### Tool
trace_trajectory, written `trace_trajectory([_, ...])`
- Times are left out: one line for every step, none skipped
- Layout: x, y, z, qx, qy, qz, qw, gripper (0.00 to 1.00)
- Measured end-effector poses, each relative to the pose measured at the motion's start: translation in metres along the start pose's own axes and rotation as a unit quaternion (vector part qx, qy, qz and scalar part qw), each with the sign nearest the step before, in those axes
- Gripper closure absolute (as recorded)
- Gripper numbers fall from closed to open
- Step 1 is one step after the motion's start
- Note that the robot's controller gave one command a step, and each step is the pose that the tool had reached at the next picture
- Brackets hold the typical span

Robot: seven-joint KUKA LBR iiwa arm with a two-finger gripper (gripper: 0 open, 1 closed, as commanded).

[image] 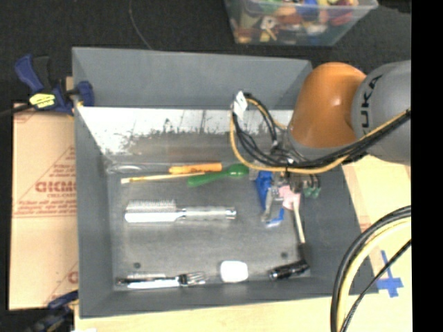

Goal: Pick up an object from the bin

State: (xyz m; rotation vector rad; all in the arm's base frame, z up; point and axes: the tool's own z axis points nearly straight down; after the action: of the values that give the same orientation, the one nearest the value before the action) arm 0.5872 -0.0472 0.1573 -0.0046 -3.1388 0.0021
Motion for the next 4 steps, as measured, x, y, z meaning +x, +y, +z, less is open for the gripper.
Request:
trace_trajectory([-0.002, 0.0, -0.003, 0.0, -0.0034, -0.001, 1.0, 0.0])
trace_trajectory([-0.006, 0.09, 0.088, -0.001, -0.0038, 0.023, 0.9997, 0.0])
trace_trajectory([-0.015, 0.144, 0.086, 0.002, -0.0131, -0.081, 0.9967, 0.0])
trace_trajectory([-0.008, 0.087, 0.086, 0.0, -0.0068, 0.022, 0.9997, 0.0])
